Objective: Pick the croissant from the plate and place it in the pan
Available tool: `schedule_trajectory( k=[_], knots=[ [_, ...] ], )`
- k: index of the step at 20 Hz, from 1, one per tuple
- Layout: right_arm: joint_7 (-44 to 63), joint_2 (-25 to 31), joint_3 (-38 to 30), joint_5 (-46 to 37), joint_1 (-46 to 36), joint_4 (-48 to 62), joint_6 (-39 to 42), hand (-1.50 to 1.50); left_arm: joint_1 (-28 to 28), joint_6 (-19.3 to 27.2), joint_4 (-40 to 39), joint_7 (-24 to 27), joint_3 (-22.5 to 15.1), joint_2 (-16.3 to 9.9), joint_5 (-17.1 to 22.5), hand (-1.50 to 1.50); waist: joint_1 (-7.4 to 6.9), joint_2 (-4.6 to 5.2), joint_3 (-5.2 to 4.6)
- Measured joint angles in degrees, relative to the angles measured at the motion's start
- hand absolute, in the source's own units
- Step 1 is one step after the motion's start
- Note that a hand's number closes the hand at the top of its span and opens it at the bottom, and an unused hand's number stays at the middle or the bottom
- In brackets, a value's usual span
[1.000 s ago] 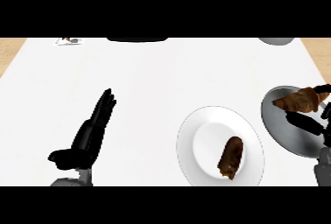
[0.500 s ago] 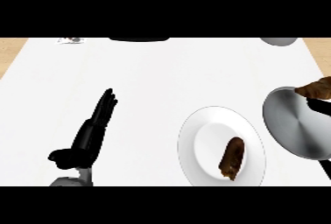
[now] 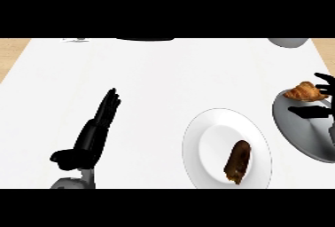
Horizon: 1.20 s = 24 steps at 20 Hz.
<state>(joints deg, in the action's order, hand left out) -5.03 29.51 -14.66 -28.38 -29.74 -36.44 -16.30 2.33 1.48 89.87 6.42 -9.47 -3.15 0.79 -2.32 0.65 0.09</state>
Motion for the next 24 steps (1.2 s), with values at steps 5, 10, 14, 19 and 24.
schedule_trajectory(
  k=[5,10,14,19,24],
  knots=[
    [-9.67,-0.8,-4.97,4.62,-4.48,6.47,-1.16,-1.5,0.67,0.15,-0.42,-0.41,0.39,0.08,-0.22,0.0,0.49,0.0,0.06],
    [-16.67,-0.39,-10.74,11.02,-5.25,7.54,-0.27,-1.5,1.73,0.76,-0.09,-1.98,0.97,0.34,-0.33,0.0,1.31,-0.27,0.04],
    [-19.6,1.52,-14.85,16.94,-2.31,6.64,6.24,-1.5,1.47,0.95,-0.3,-1.92,1.4,0.42,-0.38,0.0,2.12,-0.53,-0.03],
    [-21.62,4.95,-18.6,23.9,3.49,4.57,19.02,-1.5,-1.16,1.01,1.68,-1.83,1.31,0.16,-0.55,0.0,2.72,-0.81,-0.08],
    [-25.72,6.07,-19.54,28.27,11.6,0.75,30.56,-1.5,-1.92,0.31,2.58,-1.87,1.72,-0.33,-0.23,0.0,2.93,-0.85,-0.1]
  ],
)
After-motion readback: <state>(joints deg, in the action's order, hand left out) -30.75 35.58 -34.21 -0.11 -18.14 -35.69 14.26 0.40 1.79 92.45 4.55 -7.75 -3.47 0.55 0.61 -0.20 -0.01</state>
